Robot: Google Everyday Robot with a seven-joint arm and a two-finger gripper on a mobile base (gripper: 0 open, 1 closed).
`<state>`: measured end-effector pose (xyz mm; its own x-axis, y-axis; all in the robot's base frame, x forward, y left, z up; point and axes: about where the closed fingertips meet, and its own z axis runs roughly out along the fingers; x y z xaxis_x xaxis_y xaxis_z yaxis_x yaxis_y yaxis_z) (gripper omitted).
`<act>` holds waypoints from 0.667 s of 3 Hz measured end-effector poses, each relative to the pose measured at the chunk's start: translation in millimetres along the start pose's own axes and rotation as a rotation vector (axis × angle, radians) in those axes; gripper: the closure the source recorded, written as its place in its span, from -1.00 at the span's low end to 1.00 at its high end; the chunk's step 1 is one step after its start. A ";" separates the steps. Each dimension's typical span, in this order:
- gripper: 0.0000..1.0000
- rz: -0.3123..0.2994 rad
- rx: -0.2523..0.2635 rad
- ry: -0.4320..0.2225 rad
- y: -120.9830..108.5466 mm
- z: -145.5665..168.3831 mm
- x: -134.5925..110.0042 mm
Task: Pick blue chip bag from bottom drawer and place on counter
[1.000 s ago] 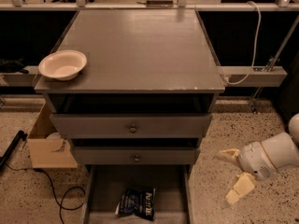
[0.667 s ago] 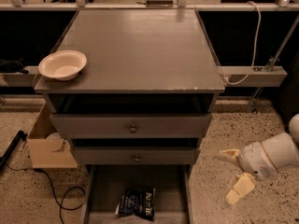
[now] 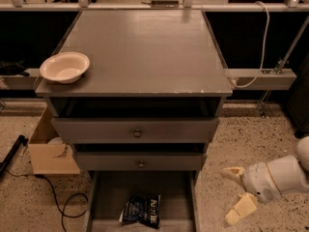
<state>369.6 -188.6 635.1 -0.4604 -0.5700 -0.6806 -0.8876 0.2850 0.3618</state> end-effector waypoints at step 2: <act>-1.00 -0.012 0.010 -0.013 -44.0 46.0 -40.7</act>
Offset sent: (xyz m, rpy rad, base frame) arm 0.0636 0.0445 -0.0158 0.0038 -0.0213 -0.0117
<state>426.9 -142.5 617.6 -0.4501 -0.5632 -0.6930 -0.8930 0.2860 0.3475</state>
